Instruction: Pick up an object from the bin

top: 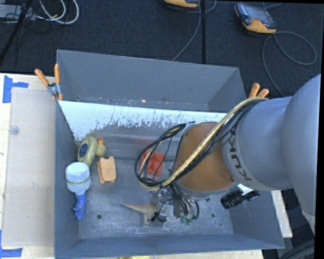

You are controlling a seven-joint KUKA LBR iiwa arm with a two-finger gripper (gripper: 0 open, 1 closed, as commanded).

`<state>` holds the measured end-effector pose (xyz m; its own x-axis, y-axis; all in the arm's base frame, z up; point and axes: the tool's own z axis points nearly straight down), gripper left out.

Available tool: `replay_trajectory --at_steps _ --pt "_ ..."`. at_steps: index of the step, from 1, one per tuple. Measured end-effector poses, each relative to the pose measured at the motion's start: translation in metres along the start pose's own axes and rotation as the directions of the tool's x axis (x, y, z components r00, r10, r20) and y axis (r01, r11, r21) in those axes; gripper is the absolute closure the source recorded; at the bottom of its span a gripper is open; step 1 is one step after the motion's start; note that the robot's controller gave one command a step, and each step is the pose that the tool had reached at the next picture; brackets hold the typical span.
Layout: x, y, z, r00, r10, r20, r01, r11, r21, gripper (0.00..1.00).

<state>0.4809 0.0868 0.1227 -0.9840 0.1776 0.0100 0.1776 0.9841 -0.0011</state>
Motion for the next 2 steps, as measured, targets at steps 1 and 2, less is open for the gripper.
replay_trajectory --at_steps 1,2 --pt "0.001 0.0 -0.004 1.0 0.0 -0.003 0.0 1.0 0.001 1.0" --pt "0.002 -0.001 -0.015 1.0 -0.001 -0.009 0.001 1.0 0.003 1.0"
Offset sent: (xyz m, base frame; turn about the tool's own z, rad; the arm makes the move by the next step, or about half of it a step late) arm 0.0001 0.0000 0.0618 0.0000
